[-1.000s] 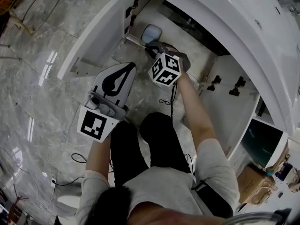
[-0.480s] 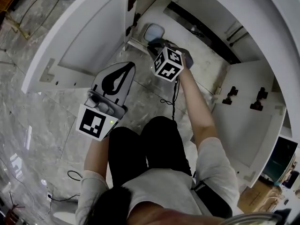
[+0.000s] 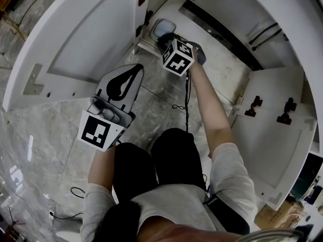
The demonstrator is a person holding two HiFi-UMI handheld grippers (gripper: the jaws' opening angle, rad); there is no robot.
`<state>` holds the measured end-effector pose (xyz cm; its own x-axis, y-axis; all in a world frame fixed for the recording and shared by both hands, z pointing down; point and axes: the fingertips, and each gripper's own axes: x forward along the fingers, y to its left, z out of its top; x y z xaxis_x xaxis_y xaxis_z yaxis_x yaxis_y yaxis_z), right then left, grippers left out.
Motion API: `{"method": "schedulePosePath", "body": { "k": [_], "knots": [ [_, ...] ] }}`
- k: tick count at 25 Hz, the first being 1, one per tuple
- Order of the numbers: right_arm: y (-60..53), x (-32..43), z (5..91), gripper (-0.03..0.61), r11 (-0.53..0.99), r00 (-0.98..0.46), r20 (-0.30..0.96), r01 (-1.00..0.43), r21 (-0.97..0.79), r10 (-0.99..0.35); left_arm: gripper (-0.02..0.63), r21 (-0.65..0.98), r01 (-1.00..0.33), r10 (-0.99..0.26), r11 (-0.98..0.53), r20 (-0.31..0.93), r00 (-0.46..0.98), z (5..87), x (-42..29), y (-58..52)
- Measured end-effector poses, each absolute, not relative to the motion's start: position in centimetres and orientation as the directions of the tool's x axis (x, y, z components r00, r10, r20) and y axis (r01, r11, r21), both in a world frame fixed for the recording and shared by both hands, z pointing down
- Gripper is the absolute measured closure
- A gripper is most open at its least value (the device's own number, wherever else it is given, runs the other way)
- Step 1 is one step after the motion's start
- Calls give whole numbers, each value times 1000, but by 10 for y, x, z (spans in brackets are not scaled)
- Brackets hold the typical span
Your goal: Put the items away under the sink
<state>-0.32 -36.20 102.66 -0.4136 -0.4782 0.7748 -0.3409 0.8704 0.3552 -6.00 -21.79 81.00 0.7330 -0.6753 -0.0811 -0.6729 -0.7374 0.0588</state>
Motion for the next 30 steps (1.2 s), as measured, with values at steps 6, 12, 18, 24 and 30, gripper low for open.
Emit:
{"method": "schedulePosePath", "body": {
  "k": [6,12,18,24,30],
  "knots": [
    [-375,-12,1035,551,874,-409,783,-344,343,-468,606,62,-676,-679,-734,-66,731,819,-62,-217],
    [-382,-15,1042,549,878,-401,794,-350,328,-456,606,61,-683,-686,-728,-60,725,821,-64,-217],
    [-383,-16,1048,543,881,-402,800,-357,311,-445,606,58,-694,-696,-718,-53,716,823,-68,-218],
    [-384,-17,1053,545,881,-400,804,-367,300,-440,606,56,-701,-704,-711,-45,709,824,-71,-218],
    [-385,-17,1054,543,871,-398,794,-380,312,-459,606,58,-701,-704,-710,-45,709,825,-71,-217]
  ]
}}
